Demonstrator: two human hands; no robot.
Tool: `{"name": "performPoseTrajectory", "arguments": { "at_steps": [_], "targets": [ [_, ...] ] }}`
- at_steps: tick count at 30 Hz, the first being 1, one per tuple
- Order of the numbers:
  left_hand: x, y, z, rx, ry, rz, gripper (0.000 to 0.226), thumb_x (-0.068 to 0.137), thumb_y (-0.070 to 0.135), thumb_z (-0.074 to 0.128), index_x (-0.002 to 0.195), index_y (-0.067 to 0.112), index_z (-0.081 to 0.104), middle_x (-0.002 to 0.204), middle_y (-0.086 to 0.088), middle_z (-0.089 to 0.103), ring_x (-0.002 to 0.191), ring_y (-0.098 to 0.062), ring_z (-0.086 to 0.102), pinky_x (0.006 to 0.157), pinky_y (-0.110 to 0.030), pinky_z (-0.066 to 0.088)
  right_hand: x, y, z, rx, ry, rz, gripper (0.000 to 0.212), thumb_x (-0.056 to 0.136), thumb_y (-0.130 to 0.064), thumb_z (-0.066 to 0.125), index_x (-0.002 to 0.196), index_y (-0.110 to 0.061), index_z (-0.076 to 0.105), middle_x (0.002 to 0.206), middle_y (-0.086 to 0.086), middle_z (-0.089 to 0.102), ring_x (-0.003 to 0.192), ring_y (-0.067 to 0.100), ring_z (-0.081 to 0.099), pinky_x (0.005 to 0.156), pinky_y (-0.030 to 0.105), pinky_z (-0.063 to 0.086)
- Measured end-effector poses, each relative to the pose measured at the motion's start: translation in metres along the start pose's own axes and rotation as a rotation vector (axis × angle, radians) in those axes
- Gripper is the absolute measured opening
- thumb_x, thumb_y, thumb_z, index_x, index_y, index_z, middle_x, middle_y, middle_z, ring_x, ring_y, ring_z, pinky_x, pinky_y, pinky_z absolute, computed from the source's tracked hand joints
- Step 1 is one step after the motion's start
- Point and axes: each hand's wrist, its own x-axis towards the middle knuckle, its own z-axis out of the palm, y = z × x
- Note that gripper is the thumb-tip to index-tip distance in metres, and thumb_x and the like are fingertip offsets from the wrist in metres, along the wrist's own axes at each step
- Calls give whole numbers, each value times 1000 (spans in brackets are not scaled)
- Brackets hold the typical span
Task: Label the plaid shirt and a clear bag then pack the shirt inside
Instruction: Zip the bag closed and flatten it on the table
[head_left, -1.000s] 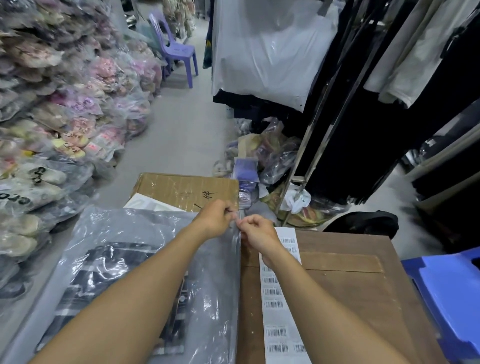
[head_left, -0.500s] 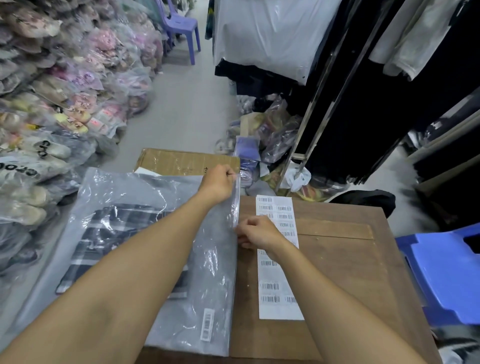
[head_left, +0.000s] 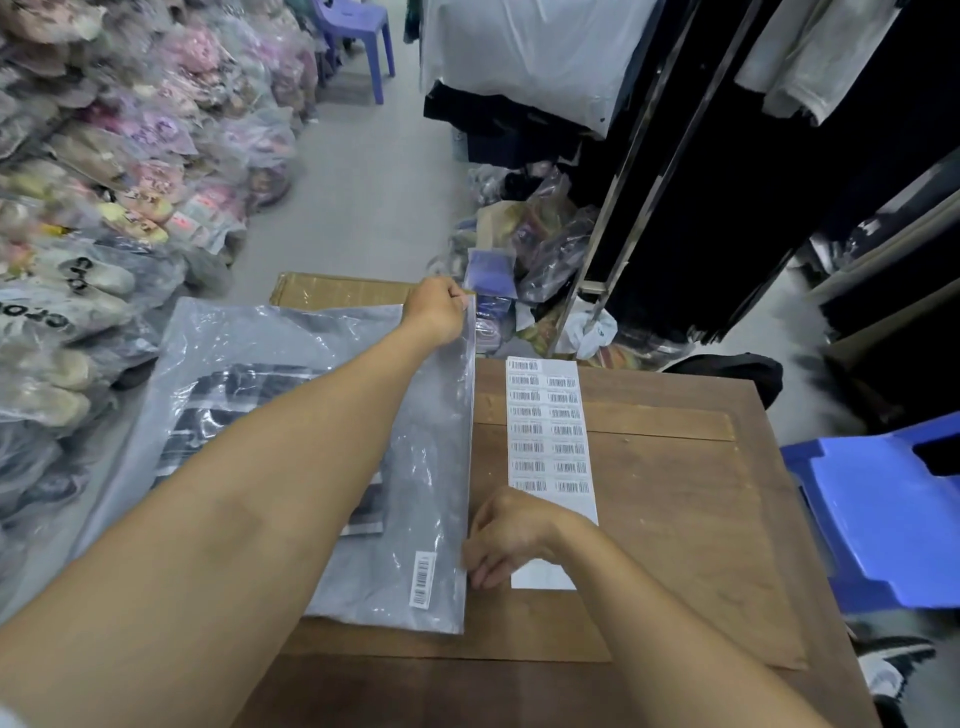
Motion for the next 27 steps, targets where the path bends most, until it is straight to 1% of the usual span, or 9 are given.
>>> {"name": "performPoseTrajectory", "arguments": {
  "at_steps": [5, 9, 12, 14, 16, 17, 20, 23, 27],
  "targets": [
    [3, 5, 4, -26, 30, -17, 12, 98, 18, 54, 89, 12, 61, 111, -15, 68, 104, -34, 62, 90, -41, 50, -9, 3, 12, 20, -227, 79, 6, 87, 6, 65, 85, 1, 65, 68, 9, 73, 62, 15, 72, 76, 27, 60],
    [7, 5, 3, -100, 69, -33, 18, 97, 11, 51, 81, 14, 60, 101, -10, 67, 95, -28, 61, 84, -35, 51, -9, 4, 14, 101, -270, 28, 20, 89, 2, 65, 108, 5, 61, 81, 15, 71, 79, 21, 71, 77, 25, 62],
    [14, 0, -3, -142, 84, -39, 26, 95, 10, 53, 71, 20, 58, 107, -15, 70, 100, -34, 67, 86, -37, 55, -10, 4, 13, 192, -249, -41, 29, 87, 3, 66, 115, 5, 61, 83, 11, 74, 81, 20, 73, 76, 24, 62],
    [13, -5, -10, -21, 39, 11, 9, 93, 13, 59, 96, 19, 64, 127, -16, 60, 113, -34, 62, 89, -33, 50, -10, 5, 9, 267, -214, -64, 31, 84, 8, 62, 114, 2, 63, 83, 9, 77, 80, 22, 75, 76, 26, 62],
    [11, -21, -19, 181, -79, 75, 51, 91, 21, 67, 138, 15, 48, 147, -14, 40, 131, -32, 47, 104, -34, 39, -10, 5, 2, 302, -172, -66, 32, 82, 9, 61, 112, -2, 65, 85, 7, 78, 79, 24, 75, 74, 25, 62],
    [8, -31, -26, 278, -141, 86, 68, 89, 29, 69, 147, 14, 37, 153, -12, 33, 138, -32, 40, 111, -38, 35, -10, 5, -2, 297, -163, -66, 32, 82, 8, 62, 112, -3, 66, 85, 7, 78, 79, 24, 75, 72, 24, 61],
    [8, -73, -42, 537, -233, 26, 91, 81, 59, 66, 152, 18, 29, 164, -7, 18, 149, -33, 22, 119, -49, 23, -10, 4, -12, 254, -142, -60, 31, 83, 7, 63, 112, -3, 66, 87, 9, 77, 82, 25, 75, 70, 21, 60],
    [4, -102, -59, 635, -330, -59, 96, 79, 72, 56, 154, 22, 25, 167, -5, 9, 153, -27, 9, 122, -54, 13, -9, 3, -21, 236, -64, -27, 32, 82, 6, 63, 113, -3, 64, 96, 16, 75, 80, 25, 75, 71, 24, 62],
    [-1, -125, -75, 619, -352, -99, 101, 73, 85, 38, 155, 27, 22, 166, -4, 12, 153, -27, 12, 120, -55, 17, -6, 4, -42, 243, 156, -46, 22, 84, -4, 67, 105, -6, 60, 84, 14, 76, 69, 21, 73, 73, 32, 63]
  ]
}}
